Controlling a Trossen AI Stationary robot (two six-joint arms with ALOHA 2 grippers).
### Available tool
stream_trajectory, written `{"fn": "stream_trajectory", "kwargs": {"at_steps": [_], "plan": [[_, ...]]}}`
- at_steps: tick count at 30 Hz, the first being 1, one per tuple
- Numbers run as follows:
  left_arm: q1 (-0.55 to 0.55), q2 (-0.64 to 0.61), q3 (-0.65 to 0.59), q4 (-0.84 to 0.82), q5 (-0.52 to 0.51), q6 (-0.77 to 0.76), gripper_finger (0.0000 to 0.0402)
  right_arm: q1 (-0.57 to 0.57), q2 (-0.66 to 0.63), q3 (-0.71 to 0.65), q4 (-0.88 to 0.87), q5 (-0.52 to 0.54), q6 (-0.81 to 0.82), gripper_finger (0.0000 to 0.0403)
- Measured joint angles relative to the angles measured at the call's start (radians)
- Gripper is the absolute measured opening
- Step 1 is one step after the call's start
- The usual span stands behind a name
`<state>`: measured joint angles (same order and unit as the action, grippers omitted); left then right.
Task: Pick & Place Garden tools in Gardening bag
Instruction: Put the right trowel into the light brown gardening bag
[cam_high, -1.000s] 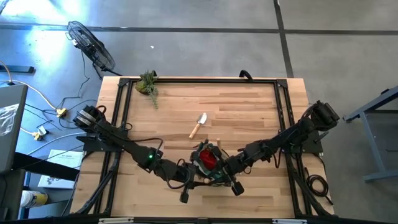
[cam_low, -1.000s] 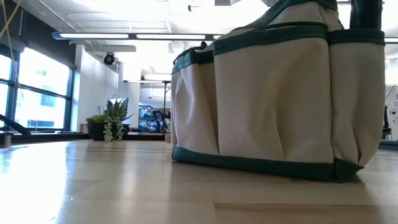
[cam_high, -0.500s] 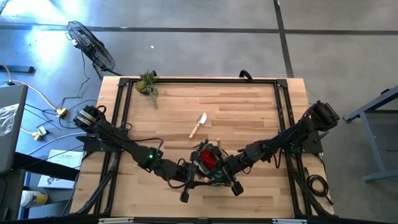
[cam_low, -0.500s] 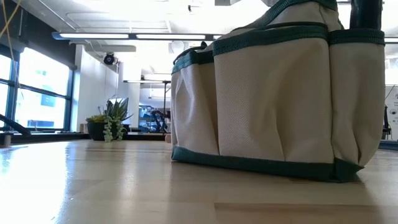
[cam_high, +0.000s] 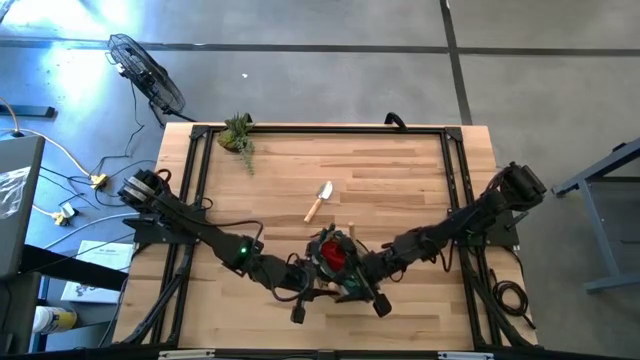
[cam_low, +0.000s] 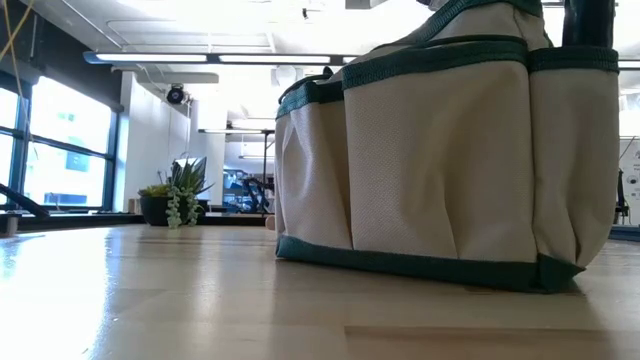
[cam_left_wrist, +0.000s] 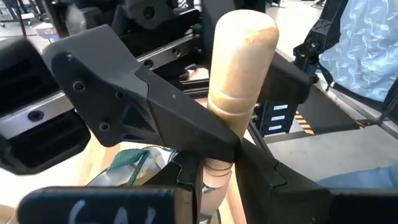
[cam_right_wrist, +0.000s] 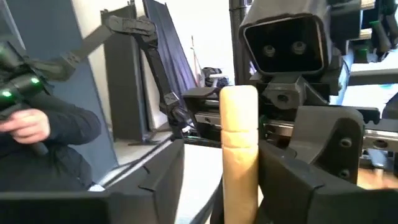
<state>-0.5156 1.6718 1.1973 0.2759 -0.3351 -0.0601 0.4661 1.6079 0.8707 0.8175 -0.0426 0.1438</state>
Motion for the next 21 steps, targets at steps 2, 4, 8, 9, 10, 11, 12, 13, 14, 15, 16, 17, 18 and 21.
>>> {"fn": "stream_trajectory", "kwargs": {"at_steps": [2,4,8,9,10,11,12,13,14,15,16,17,18,21], "plan": [[0.000,0.000,0.000,-0.001,0.000,0.000,0.0062,0.007,-0.006,0.000,-0.005,0.039,-0.032,0.0196],[0.000,-0.001,0.000,-0.008,0.000,0.000,0.0061,0.019,-0.015,0.000,-0.008,0.110,-0.057,0.0209],[-0.011,-0.001,0.001,-0.027,0.002,0.000,0.0061,0.044,-0.023,0.000,-0.005,0.235,-0.119,0.0225],[-0.015,-0.001,0.001,-0.031,-0.006,0.003,0.0061,0.053,-0.023,0.000,-0.006,0.248,-0.139,0.0226],[-0.019,-0.001,0.001,-0.037,-0.013,0.003,0.0061,0.061,-0.023,0.000,-0.006,0.251,-0.154,0.0226],[-0.026,-0.001,0.001,-0.048,-0.016,0.003,0.0061,0.068,-0.023,0.000,-0.005,0.250,-0.162,0.0227],[-0.030,-0.001,0.001,-0.059,-0.020,0.003,0.0061,0.075,-0.023,0.000,-0.003,0.250,-0.165,0.0227],[-0.036,-0.001,0.001,-0.065,-0.022,0.003,0.0061,0.081,-0.023,0.000,0.001,0.250,-0.167,0.0227],[-0.042,-0.001,0.001,-0.070,-0.024,0.003,0.0061,0.087,-0.023,0.000,0.007,0.252,-0.167,0.0227],[-0.049,-0.001,0.001,-0.069,-0.031,0.003,0.0061,0.093,-0.023,0.000,0.016,0.254,-0.167,0.0227],[-0.056,-0.001,0.001,-0.065,-0.037,0.003,0.0061,0.099,-0.023,0.000,0.032,0.254,-0.168,0.0227],[-0.063,-0.003,0.001,-0.063,-0.038,0.003,0.0061,0.104,-0.023,0.000,0.046,0.255,-0.168,0.0227],[-0.071,-0.009,0.001,-0.073,-0.041,0.003,0.0061,0.109,-0.023,0.000,0.054,0.255,-0.167,0.0227],[-0.102,-0.035,0.001,-0.103,-0.055,0.002,0.0061,0.125,-0.023,0.000,0.052,0.254,-0.167,0.0227]]}}
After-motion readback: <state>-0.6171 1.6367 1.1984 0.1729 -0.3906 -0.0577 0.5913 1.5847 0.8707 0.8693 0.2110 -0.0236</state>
